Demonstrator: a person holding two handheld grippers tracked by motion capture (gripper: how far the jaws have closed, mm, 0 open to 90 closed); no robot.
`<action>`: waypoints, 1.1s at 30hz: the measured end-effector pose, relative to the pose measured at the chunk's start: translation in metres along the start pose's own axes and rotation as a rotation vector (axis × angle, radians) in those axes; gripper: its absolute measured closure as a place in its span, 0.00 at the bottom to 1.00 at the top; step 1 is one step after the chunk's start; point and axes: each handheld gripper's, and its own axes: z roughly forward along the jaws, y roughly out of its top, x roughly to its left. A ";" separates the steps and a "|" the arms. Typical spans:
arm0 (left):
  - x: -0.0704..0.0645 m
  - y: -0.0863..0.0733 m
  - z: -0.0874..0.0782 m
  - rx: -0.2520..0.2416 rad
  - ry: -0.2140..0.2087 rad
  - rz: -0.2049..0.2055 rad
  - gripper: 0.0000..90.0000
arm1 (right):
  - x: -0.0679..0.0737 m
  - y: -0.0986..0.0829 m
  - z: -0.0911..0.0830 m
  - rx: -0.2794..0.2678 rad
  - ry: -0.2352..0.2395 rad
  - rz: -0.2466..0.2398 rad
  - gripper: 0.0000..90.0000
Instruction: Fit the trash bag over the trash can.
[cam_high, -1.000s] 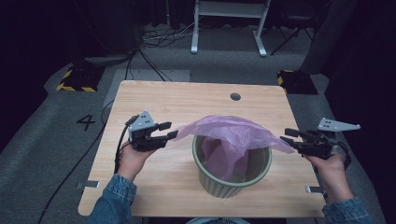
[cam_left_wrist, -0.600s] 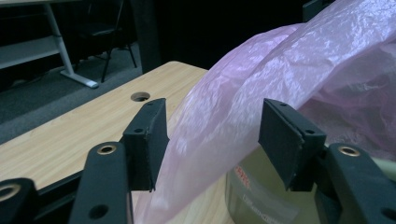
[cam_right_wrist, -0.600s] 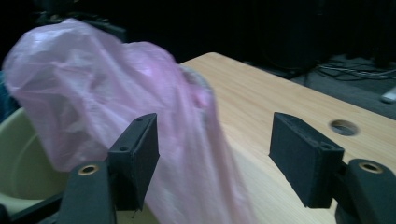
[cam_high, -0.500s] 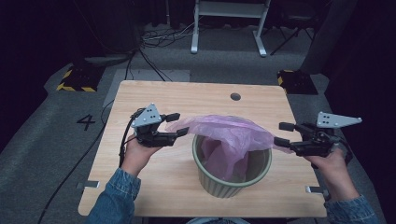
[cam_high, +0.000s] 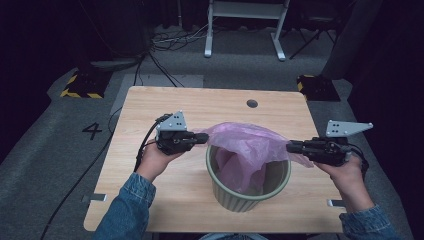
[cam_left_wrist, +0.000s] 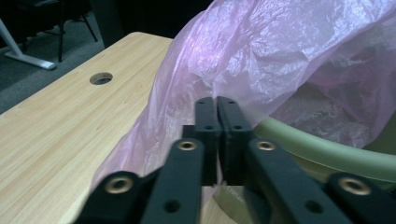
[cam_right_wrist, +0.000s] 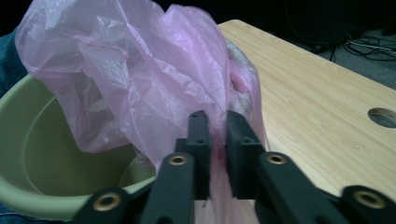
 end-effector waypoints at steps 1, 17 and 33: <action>-0.001 0.000 -0.002 -0.009 -0.001 0.000 1.00 | 0.001 0.000 -0.002 0.000 -0.005 -0.002 0.99; -0.058 -0.019 -0.036 -0.065 -0.043 0.109 1.00 | 0.047 -0.036 -0.027 -0.043 0.056 -0.073 0.99; -0.089 -0.054 -0.038 -0.061 -0.173 0.123 1.00 | 0.083 -0.074 -0.024 0.019 0.169 -0.082 1.00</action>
